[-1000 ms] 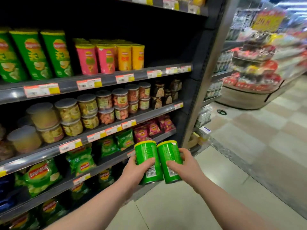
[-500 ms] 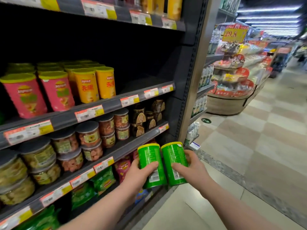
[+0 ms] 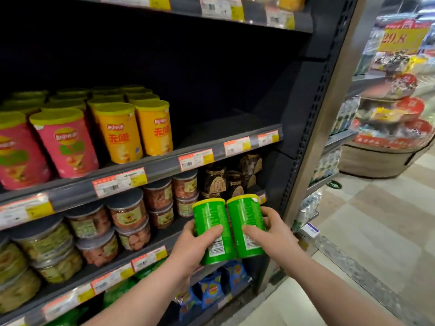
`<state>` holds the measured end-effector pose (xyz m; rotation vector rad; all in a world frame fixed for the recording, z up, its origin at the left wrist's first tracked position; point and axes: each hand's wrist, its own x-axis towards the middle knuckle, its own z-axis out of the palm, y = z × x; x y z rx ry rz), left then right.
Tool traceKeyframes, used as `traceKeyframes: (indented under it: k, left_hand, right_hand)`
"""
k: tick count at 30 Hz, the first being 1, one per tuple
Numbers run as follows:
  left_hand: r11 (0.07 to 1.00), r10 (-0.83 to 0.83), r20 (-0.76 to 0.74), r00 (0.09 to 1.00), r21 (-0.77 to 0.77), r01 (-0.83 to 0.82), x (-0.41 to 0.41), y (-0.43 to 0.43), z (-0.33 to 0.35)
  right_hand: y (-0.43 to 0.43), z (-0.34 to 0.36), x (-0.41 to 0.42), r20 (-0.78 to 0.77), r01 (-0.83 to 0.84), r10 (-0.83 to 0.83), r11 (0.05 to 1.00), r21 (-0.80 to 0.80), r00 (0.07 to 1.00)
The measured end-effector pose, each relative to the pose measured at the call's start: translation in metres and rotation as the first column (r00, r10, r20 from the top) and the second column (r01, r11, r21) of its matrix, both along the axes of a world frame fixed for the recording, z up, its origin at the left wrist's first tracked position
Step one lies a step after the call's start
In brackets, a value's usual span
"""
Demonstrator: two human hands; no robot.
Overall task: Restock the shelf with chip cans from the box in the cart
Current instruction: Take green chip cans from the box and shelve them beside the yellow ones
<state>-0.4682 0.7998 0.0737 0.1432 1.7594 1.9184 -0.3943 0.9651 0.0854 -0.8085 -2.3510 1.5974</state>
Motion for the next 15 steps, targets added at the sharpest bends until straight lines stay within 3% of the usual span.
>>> traceKeyframes:
  k: [15]
  left_hand:
    - [0.923,0.381,-0.096,0.92,0.103,-0.371,-0.048,0.094,0.07]
  right_hand:
    - [0.116,0.08,-0.142,-0.166,-0.415,0.424,0.906,0.087,0.89]
